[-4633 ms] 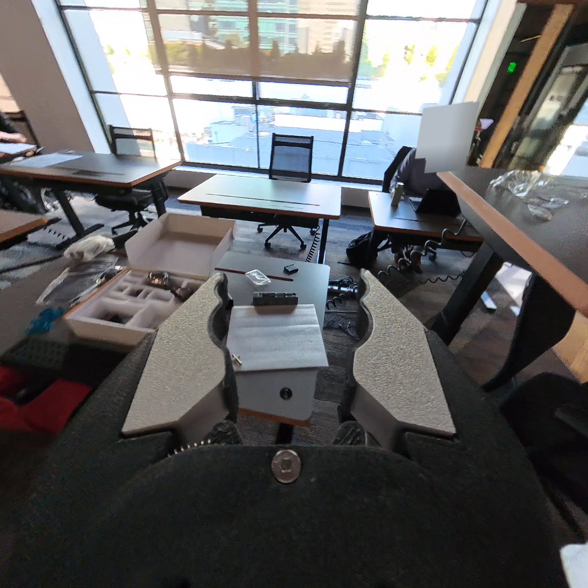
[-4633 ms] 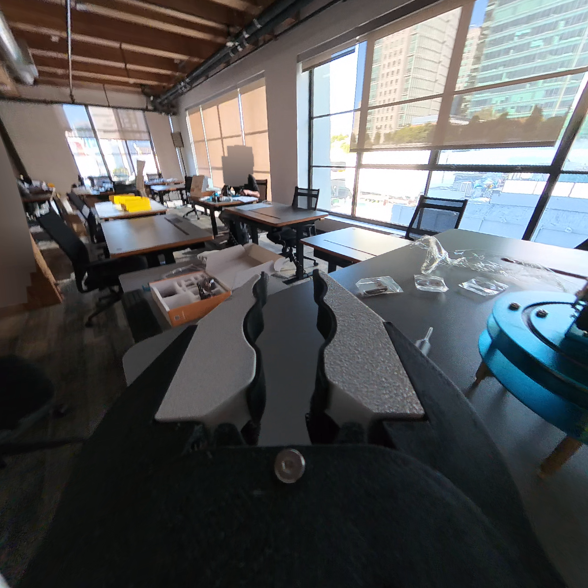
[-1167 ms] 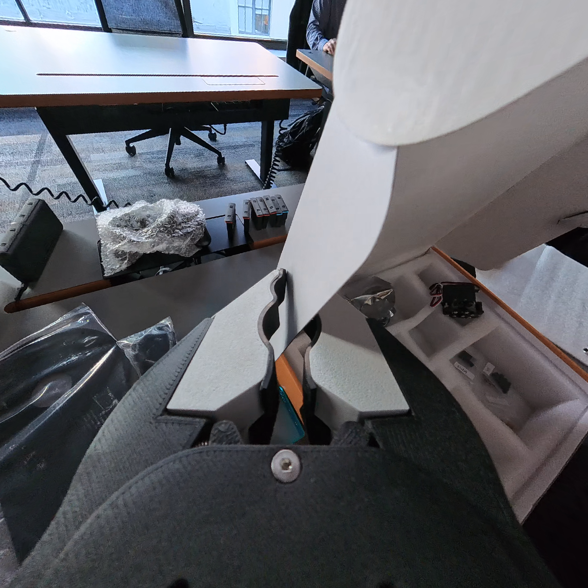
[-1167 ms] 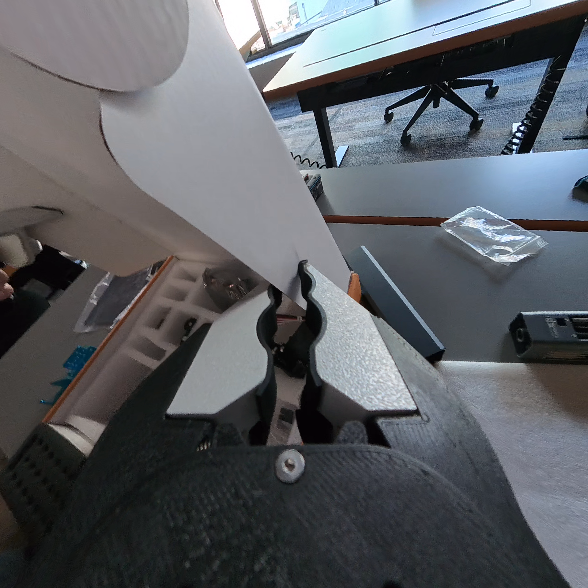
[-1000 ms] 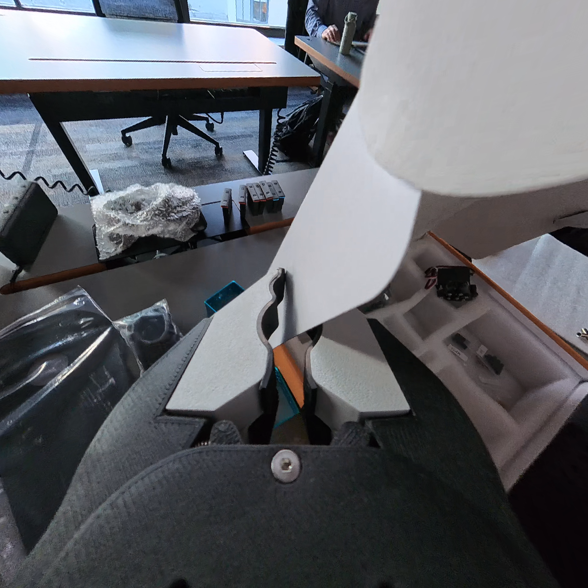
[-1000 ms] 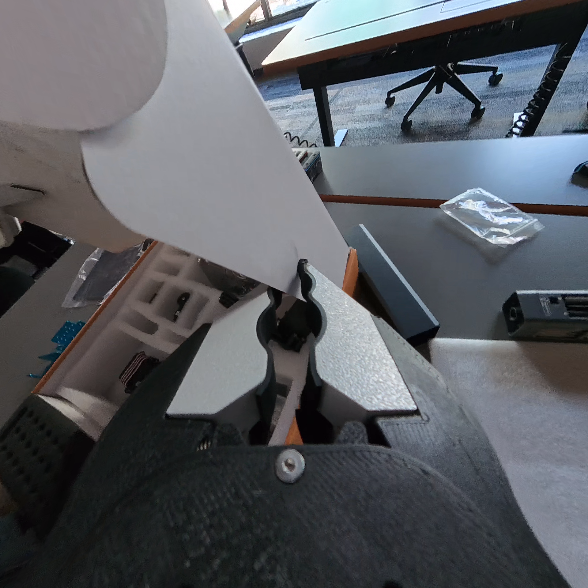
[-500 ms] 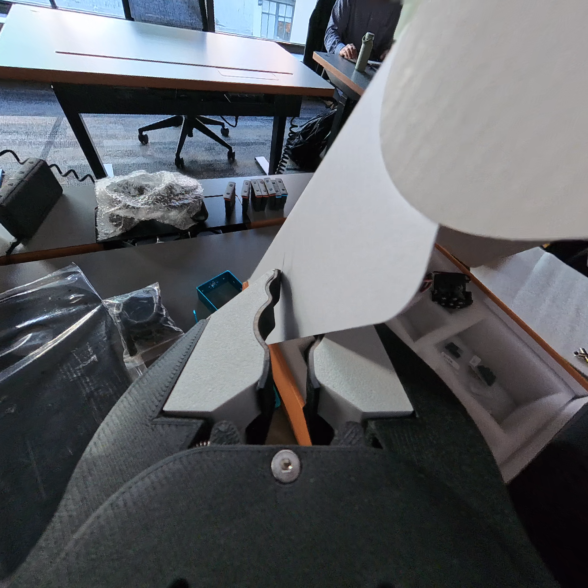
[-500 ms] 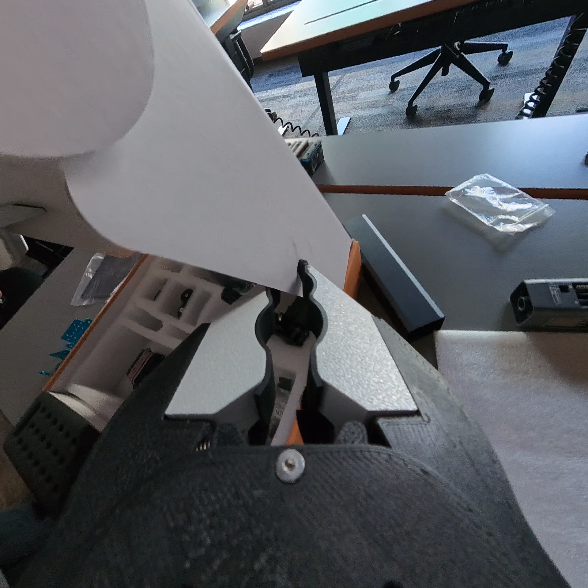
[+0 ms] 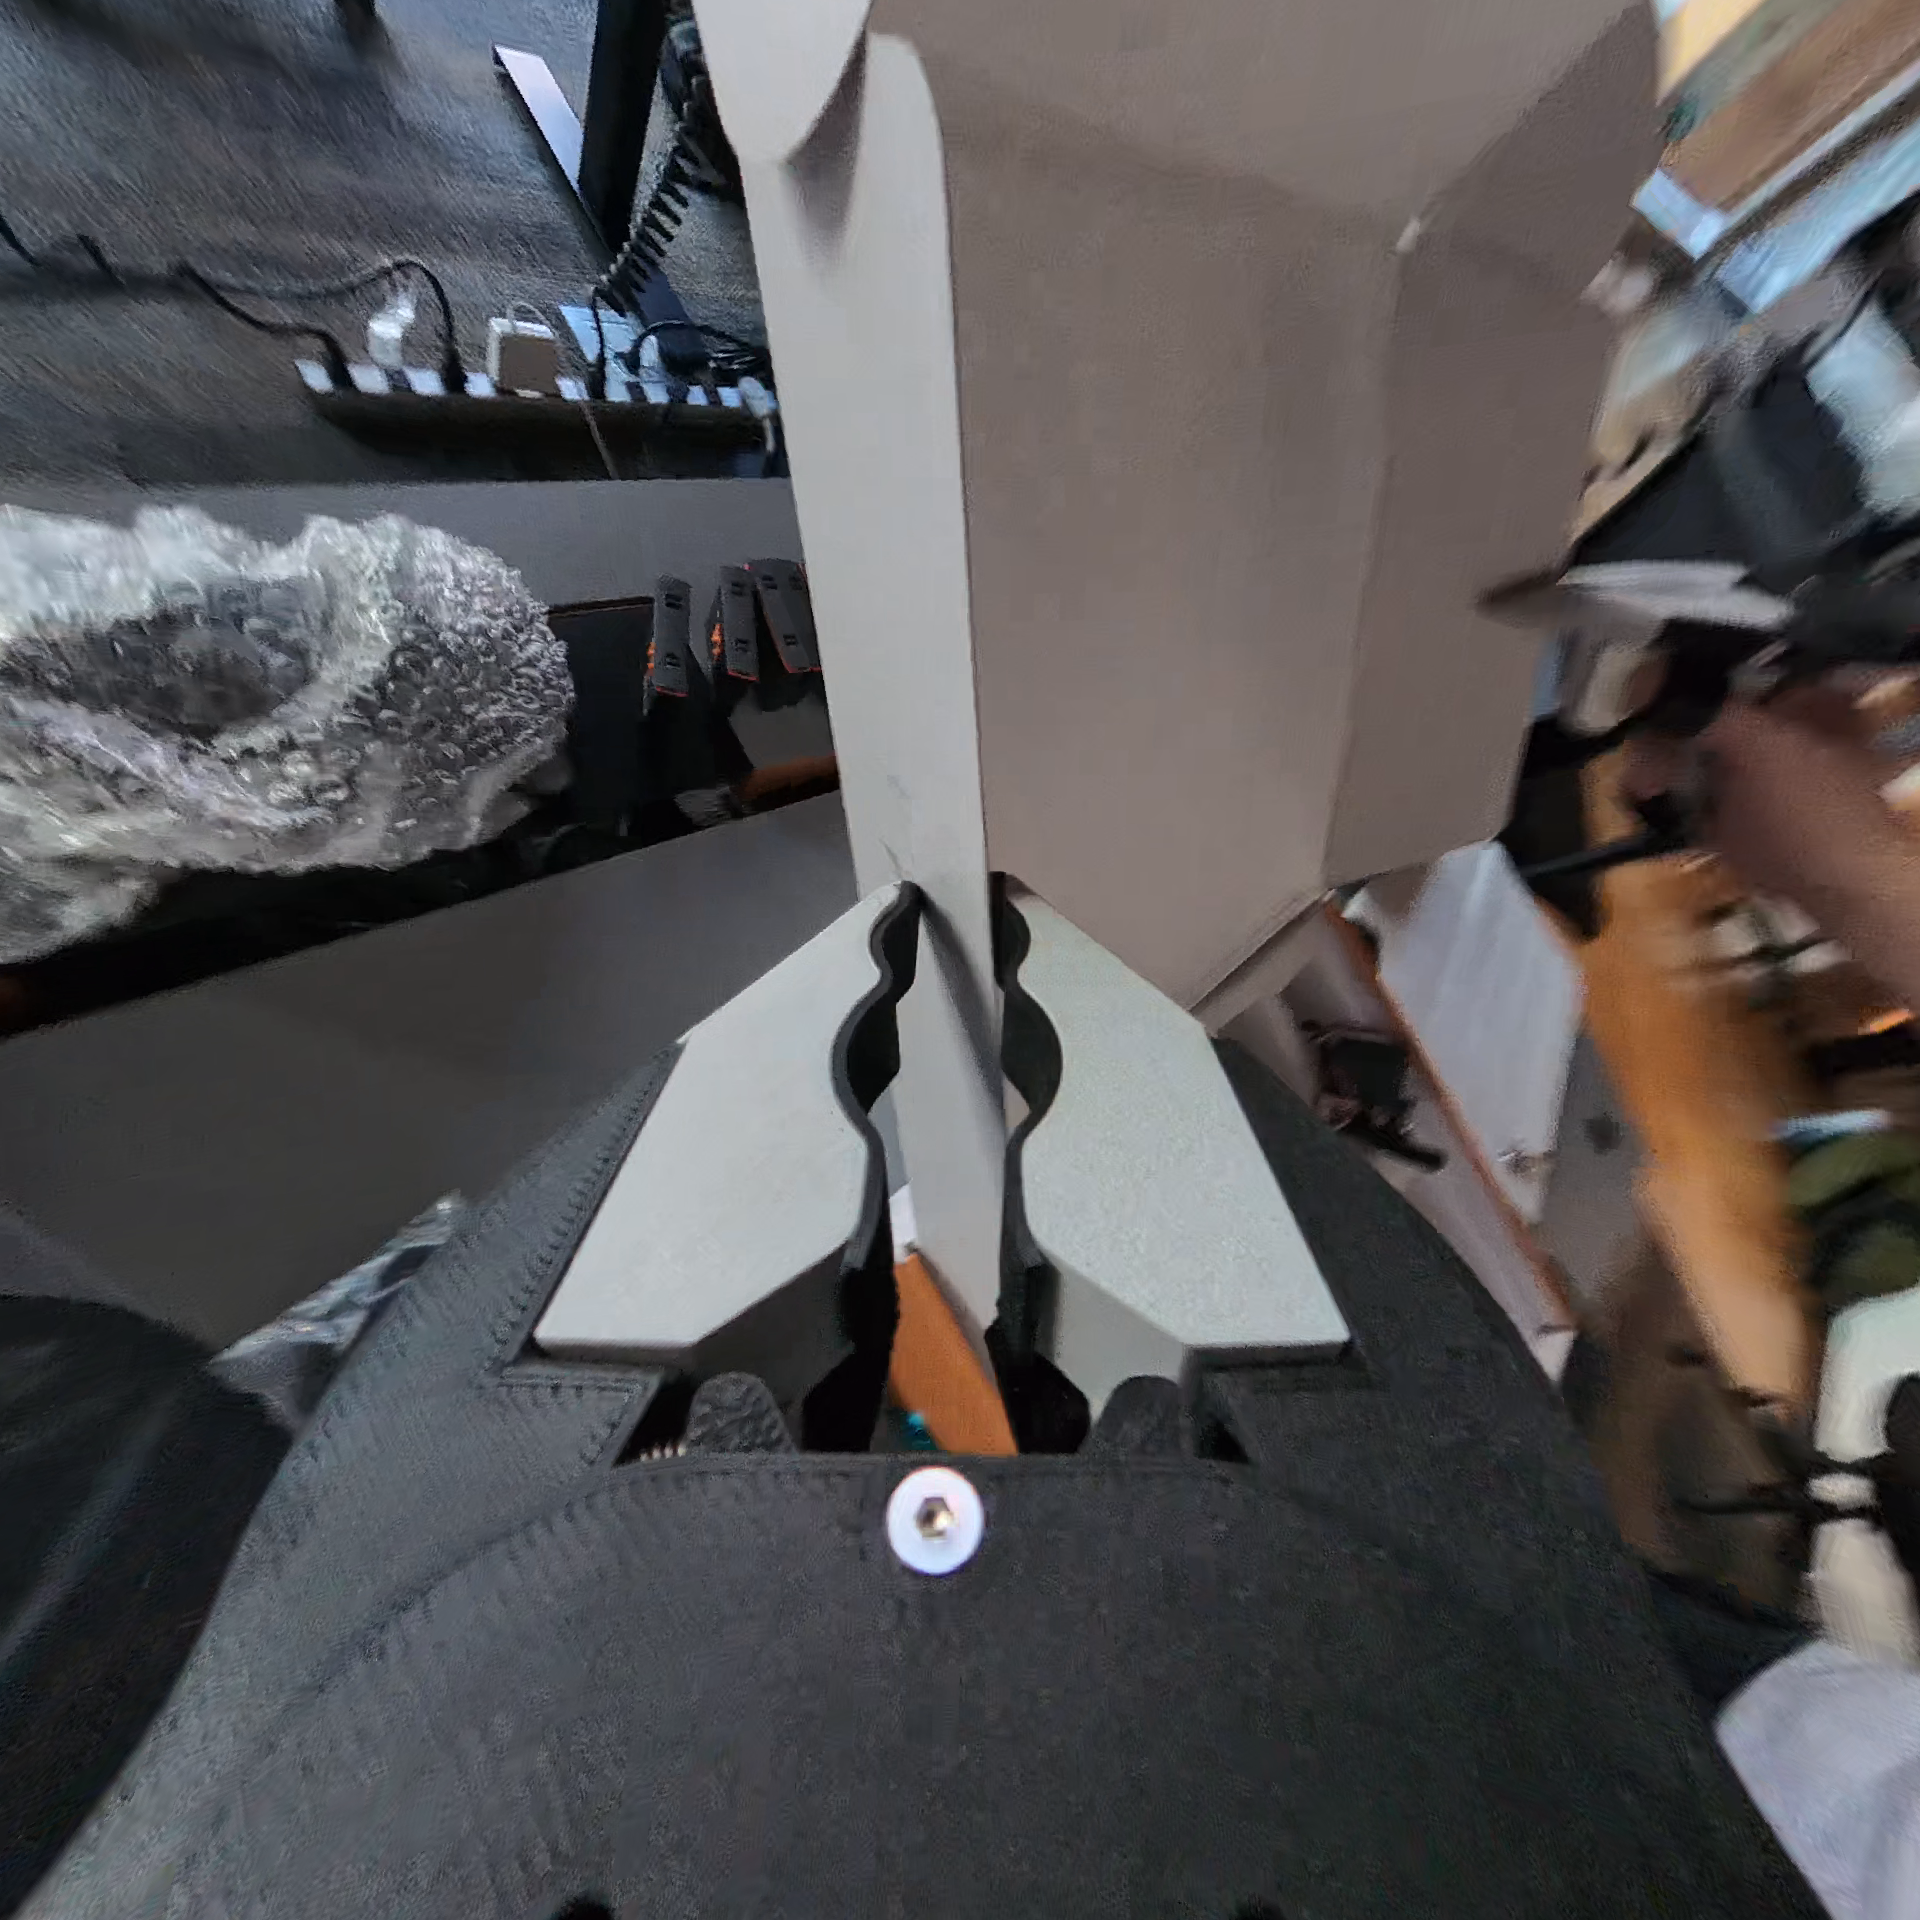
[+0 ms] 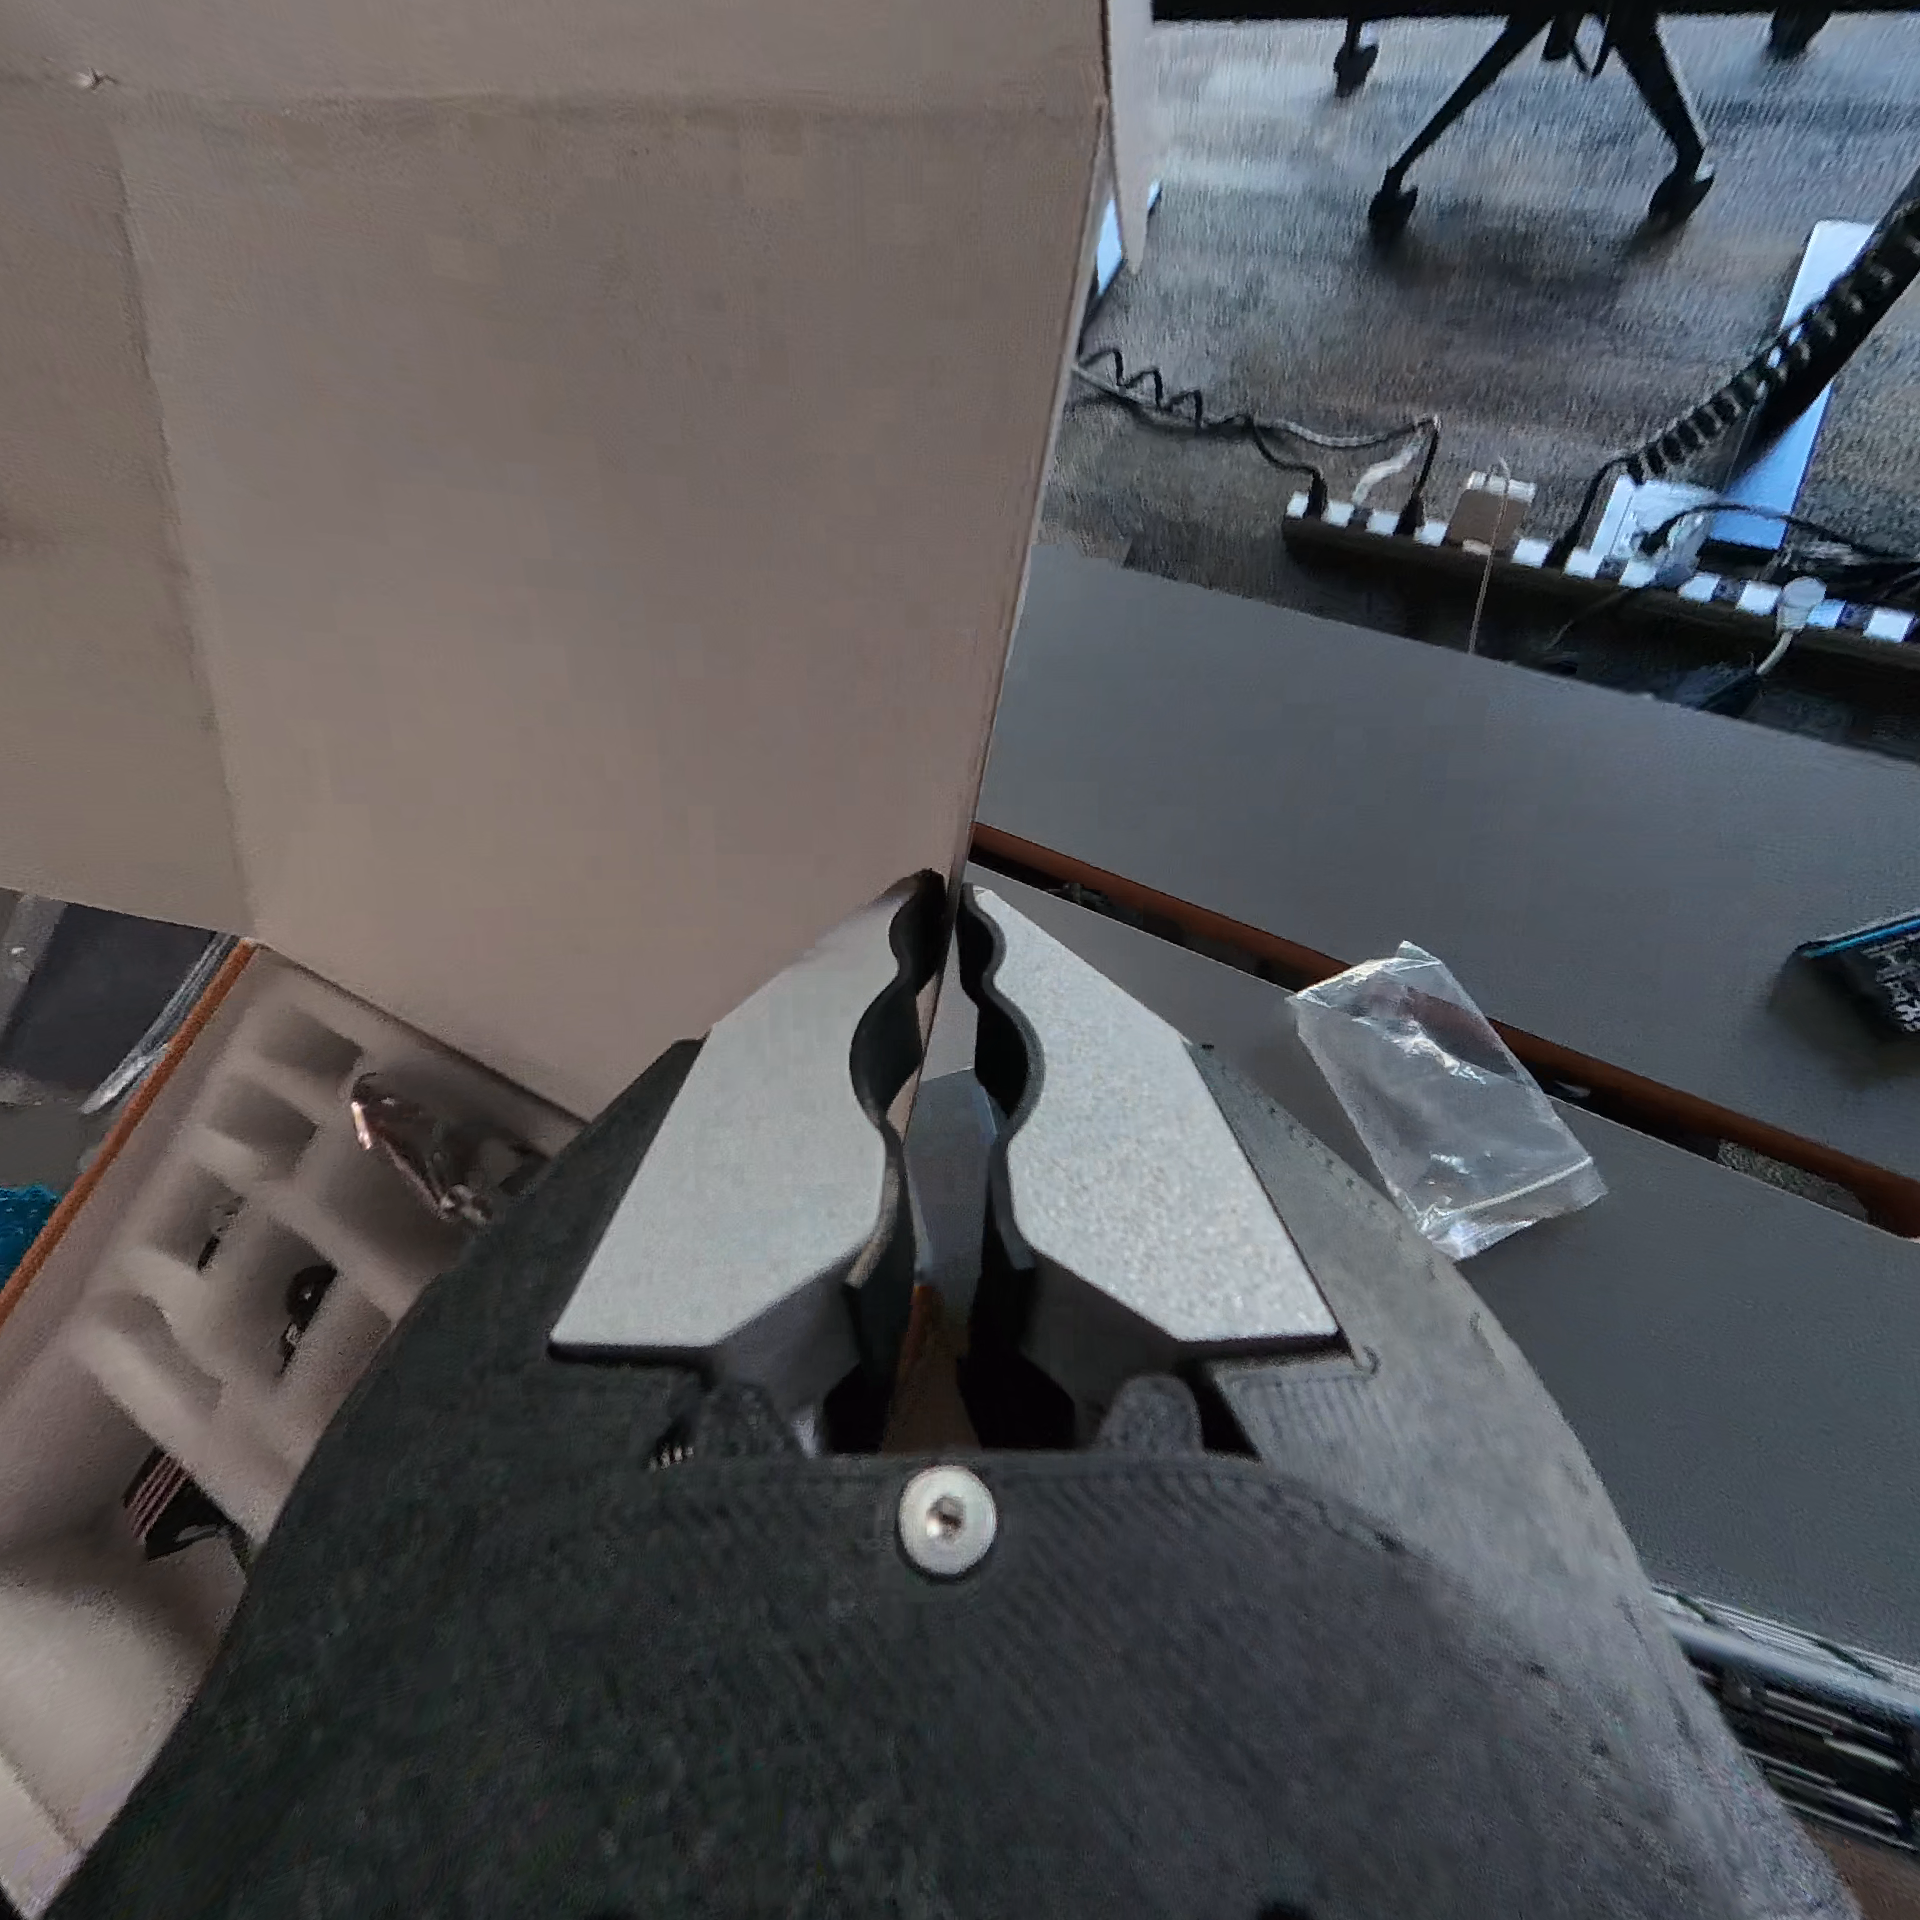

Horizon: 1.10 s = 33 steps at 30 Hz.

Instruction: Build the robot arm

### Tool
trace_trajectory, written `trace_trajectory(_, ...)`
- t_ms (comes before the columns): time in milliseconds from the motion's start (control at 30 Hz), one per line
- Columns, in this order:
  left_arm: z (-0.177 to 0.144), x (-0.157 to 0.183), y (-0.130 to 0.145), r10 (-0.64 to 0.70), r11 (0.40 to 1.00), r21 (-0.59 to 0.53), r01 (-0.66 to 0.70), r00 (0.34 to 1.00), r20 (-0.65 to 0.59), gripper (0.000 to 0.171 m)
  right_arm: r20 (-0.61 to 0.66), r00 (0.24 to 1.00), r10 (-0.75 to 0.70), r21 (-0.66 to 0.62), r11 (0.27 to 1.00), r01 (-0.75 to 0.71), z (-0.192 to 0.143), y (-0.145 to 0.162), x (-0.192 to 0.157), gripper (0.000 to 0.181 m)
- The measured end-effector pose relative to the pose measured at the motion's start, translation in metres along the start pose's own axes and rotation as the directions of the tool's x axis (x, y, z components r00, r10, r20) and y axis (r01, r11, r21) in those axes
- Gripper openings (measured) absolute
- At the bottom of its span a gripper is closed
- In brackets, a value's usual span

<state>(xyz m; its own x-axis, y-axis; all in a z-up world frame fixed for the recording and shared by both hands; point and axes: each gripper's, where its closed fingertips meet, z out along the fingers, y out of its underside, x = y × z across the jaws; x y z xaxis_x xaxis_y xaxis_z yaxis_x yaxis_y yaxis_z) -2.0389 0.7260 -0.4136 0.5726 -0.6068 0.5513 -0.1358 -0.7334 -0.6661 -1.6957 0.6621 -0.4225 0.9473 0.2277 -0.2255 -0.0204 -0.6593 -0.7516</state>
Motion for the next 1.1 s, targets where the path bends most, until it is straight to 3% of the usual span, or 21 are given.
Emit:
trace_trajectory(100, -0.030, -0.019, -0.009, -0.187, 0.969, 0.149, 0.195, 0.980, -0.062, 0.009, -0.022, 0.999, 0.032, -0.079, 0.996, -0.033, 0.025, 0.006, 0.014, 0.003)
trace_trajectory(200, -0.083, -0.044, 0.019, -0.274, 0.930, 0.253, 0.267, 0.962, -0.008, 0.013, -0.030, 0.996, 0.085, -0.123, 0.989, -0.088, 0.048, 0.011, 0.026, 0.003)
trace_trajectory(367, -0.169, -0.058, 0.135, -0.438, 0.873, 0.286, 0.394, 0.893, 0.108, 0.013, 0.006, 0.976, 0.218, -0.231, 0.950, -0.210, 0.074, 0.017, 0.034, 0.006)
trace_trajectory(500, -0.230, -0.059, 0.232, -0.522, 0.842, 0.302, 0.446, 0.814, 0.254, 0.014, 0.042, 0.949, 0.311, -0.206, 0.933, -0.297, 0.083, 0.014, 0.029, 0.018)
trace_trajectory(533, -0.244, -0.058, 0.251, -0.526, 0.843, 0.305, 0.443, 0.797, 0.296, 0.015, 0.021, 0.954, 0.300, -0.189, 0.938, -0.291, 0.082, 0.013, 0.030, 0.029)
trace_trajectory(633, -0.274, -0.055, 0.289, -0.520, 0.851, 0.306, 0.428, 0.772, 0.365, 0.020, -0.087, 0.980, 0.178, -0.093, 0.978, -0.186, 0.063, 0.005, 0.036, 0.038)
trace_trajectory(733, -0.286, -0.052, 0.311, -0.436, 0.900, 0.217, 0.378, 0.793, 0.426, 0.023, -0.237, 0.972, -0.005, 0.098, 0.995, 0.029, 0.013, -0.016, 0.022, 0.037)
trace_trajectory(833, -0.271, -0.050, 0.324, -0.302, 0.952, 0.076, 0.298, 0.861, 0.409, 0.029, -0.343, 0.924, -0.171, 0.221, 0.941, 0.257, -0.046, -0.022, -0.028, 0.037)
trace_trajectory(933, -0.239, -0.046, 0.341, -0.164, 0.973, -0.104, 0.206, 0.933, 0.319, 0.036, -0.304, 0.923, -0.236, 0.188, 0.935, 0.301, -0.079, 0.020, -0.099, 0.040)
trace_trajectory(1000, -0.219, -0.041, 0.342, -0.059, 0.980, -0.165, 0.107, 0.961, 0.271, 0.036, -0.261, 0.936, -0.235, 0.179, 0.941, 0.286, -0.093, 0.058, -0.148, 0.040)
trace_trajectory(1100, -0.198, -0.050, 0.342, 0.114, 0.968, -0.249, -0.039, 0.948, 0.296, 0.037, -0.172, 0.962, -0.213, 0.147, 0.960, 0.239, -0.098, 0.121, -0.218, 0.039)
